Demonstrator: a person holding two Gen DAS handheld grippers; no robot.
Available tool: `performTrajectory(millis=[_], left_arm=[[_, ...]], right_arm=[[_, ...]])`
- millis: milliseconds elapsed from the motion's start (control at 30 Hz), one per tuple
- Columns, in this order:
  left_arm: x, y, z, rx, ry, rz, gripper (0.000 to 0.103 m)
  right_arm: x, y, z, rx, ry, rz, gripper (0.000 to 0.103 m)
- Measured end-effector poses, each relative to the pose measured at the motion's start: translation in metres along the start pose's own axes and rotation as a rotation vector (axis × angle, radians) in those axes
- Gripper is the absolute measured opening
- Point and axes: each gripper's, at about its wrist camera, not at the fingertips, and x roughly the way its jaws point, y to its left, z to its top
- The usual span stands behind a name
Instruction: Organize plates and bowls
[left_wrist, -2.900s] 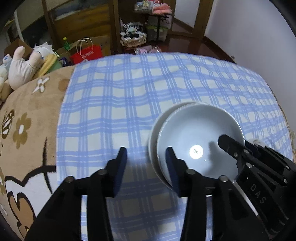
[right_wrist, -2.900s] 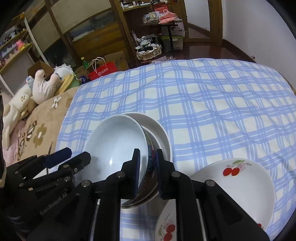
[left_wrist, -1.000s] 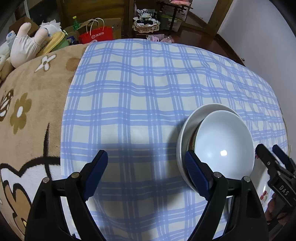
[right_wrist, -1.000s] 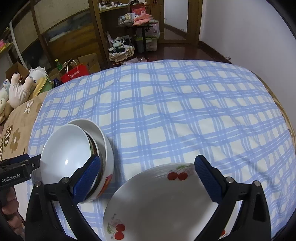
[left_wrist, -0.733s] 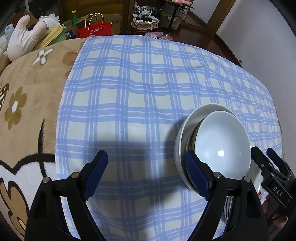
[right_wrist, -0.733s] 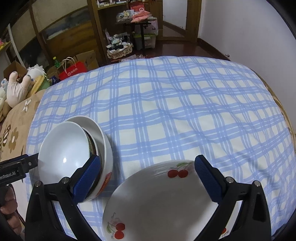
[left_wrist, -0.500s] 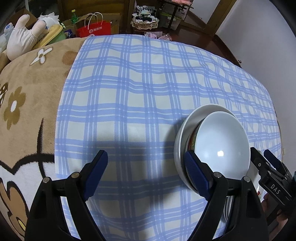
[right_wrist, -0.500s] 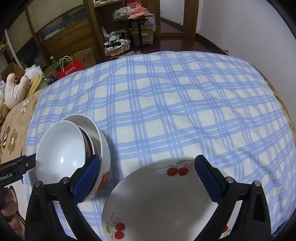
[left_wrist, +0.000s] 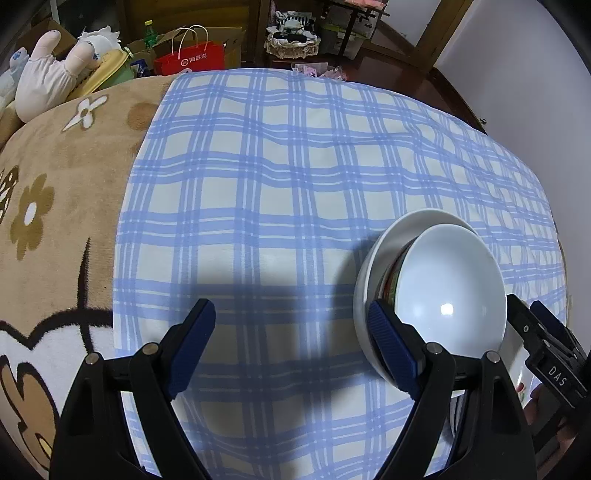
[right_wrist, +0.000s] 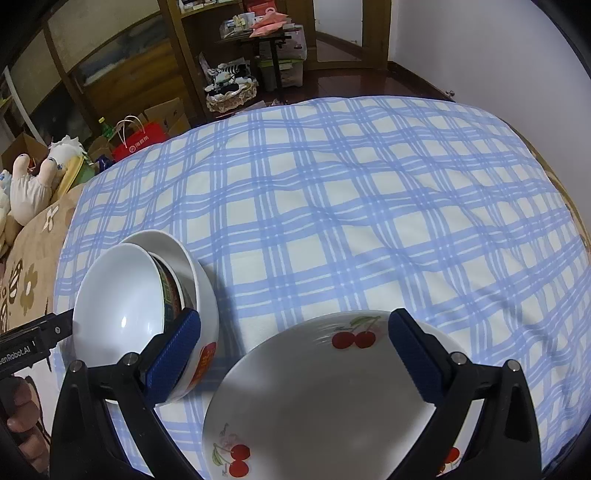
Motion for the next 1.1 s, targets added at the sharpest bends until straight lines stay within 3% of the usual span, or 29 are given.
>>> performTrajectory(millis=[700,1100], left_arm=[[0.0008,0.0019,0.0006,-0.017,0.001,0.000,0.084],[-0.0046,-0.0066,-0.0022,0.031,-0.075,0.040,0.084]], right_arm=[[0.0037,0.0070,-0.0017,-0.015,0.012,-0.004,0.103],[0.0056,0.0046,-0.0028,0.000,0.016,0.012,0.103]])
